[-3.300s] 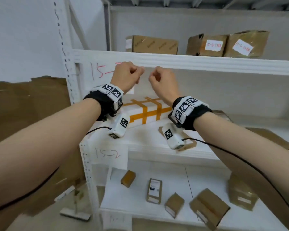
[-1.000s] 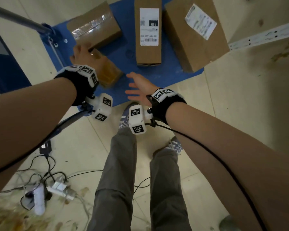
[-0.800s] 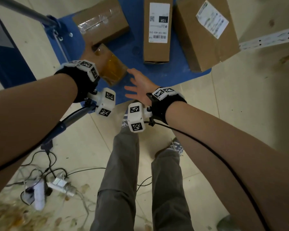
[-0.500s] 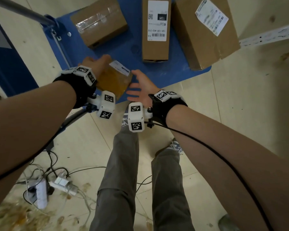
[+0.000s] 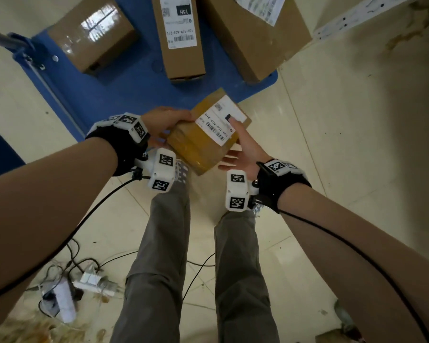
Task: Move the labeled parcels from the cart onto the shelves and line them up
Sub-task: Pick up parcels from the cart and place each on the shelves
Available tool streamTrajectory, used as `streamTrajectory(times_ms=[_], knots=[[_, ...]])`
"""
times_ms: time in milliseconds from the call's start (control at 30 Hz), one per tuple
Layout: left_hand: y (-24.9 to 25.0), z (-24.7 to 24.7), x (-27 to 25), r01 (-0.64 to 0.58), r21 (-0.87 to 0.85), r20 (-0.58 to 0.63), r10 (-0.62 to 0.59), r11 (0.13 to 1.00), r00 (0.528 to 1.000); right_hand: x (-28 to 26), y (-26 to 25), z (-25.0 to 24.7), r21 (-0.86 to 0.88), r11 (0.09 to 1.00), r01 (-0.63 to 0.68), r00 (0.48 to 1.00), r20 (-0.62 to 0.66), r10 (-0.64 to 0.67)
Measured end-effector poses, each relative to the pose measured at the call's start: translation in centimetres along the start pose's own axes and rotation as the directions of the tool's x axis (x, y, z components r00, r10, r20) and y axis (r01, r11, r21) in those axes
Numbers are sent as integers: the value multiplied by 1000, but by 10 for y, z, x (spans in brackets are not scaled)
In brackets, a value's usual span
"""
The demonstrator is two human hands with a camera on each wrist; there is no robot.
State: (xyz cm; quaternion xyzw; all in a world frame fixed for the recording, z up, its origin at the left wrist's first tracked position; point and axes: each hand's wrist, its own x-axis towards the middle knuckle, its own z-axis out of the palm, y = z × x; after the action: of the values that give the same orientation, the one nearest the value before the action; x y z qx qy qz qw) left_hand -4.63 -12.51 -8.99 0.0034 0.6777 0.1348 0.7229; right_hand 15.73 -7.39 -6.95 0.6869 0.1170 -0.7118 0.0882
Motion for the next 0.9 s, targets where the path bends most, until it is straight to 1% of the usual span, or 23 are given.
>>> streamTrajectory(times_ms=[33,100,133,200,267,333,400,433,500,600,700,833,900], knots=[[2,12,-1,-17,16,54,16,1000,998,-3,0,-14,39,999,19,1000,15,-20],[3,35,1,-60,71,90,54,996,994,-9,1,-44,96,993,69,997,23,-71],[4,47,1,-80,99,98,71,992,993,-12,2,-57,108,989,99,995,17,-101],[3,68,0,-136,161,154,111,978,982,-15,6,-83,123,980,158,987,15,-161],[1,86,1,-219,277,203,166,936,965,-17,13,-104,109,969,221,973,38,-226],[-2,102,3,-298,452,221,218,841,951,-17,22,-124,31,950,311,947,79,-313],[-6,114,7,-346,615,227,260,709,938,-16,31,-138,-41,920,390,918,95,-385],[-7,120,9,-353,668,216,283,655,934,-17,35,-145,-47,908,417,907,75,-413],[-11,130,12,-352,718,187,321,600,928,-18,44,-156,-46,877,478,878,37,-477],[-15,147,12,-387,693,206,347,608,915,-21,59,-168,-54,841,538,842,1,-539],[-20,163,15,-424,612,249,347,668,904,-25,73,-181,-49,817,575,817,-27,-576],[-16,185,8,-401,559,230,328,726,916,-27,91,-195,-38,806,590,803,-71,-591],[-15,196,5,-404,554,238,326,728,915,-26,99,-202,-11,803,595,800,-91,-594]])
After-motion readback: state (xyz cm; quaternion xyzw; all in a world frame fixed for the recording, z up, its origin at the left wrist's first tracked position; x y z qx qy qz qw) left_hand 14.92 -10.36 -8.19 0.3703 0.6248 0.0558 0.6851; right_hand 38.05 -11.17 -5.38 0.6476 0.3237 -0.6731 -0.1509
